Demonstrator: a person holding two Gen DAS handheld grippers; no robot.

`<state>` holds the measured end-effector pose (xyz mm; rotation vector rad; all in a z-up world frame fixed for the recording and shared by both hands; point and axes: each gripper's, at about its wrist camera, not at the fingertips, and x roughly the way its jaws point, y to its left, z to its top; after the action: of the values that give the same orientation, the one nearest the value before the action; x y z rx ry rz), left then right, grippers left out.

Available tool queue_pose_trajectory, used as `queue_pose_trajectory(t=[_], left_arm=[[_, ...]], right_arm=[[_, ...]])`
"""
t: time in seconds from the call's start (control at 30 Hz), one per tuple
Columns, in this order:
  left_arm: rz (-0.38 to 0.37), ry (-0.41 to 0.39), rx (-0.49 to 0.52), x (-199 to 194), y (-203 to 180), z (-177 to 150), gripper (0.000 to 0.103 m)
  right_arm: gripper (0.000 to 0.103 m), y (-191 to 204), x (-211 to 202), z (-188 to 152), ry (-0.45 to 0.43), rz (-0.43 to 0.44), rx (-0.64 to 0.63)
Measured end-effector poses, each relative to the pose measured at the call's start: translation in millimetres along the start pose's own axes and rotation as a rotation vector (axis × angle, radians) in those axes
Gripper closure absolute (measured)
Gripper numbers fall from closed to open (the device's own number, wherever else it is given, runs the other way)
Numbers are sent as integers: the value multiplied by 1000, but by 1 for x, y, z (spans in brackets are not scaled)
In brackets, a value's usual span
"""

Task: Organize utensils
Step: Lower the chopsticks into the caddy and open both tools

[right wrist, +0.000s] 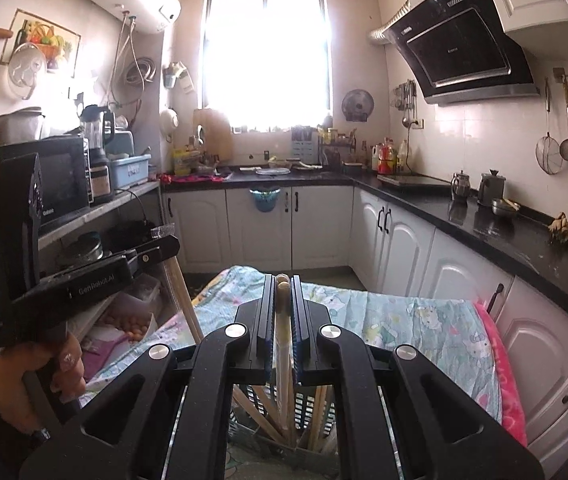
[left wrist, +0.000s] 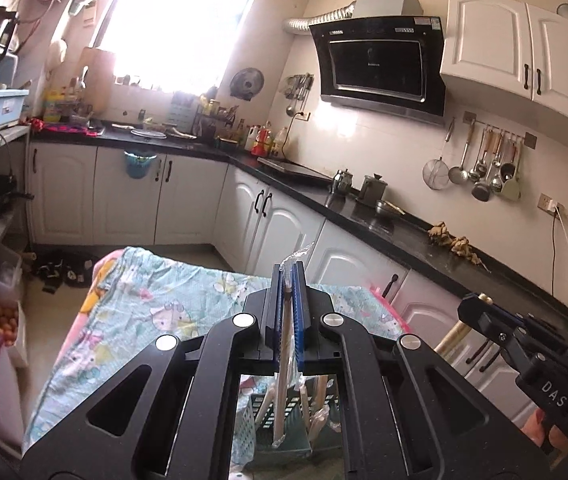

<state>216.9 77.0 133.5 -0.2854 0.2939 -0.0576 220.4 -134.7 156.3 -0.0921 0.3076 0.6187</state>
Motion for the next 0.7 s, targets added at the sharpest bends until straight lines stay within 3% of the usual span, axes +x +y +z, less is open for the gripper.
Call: queue_pose_trajectory(t=[0.43, 0.5, 0.53, 0.57, 0.6, 0.7], left_arm=[[-43, 83, 15, 28, 2, -32, 101], [-50, 104, 22, 31, 2, -35, 96], [-53, 113, 22, 31, 2, -37, 85], [-55, 117, 22, 31, 2, -38, 71], [-65, 123, 21, 31, 2, -39, 65], [-69, 131, 20, 26, 4, -40, 56]], right_arm=[[95, -4, 35, -35, 98, -7, 36], [92, -7, 39, -39, 111, -6, 58], [89, -7, 40, -40, 117, -5, 66], [80, -8, 41, -42, 121, -10, 72], [68, -8, 40, -43, 123, -13, 76], [61, -8, 35, -46, 114, -11, 84]])
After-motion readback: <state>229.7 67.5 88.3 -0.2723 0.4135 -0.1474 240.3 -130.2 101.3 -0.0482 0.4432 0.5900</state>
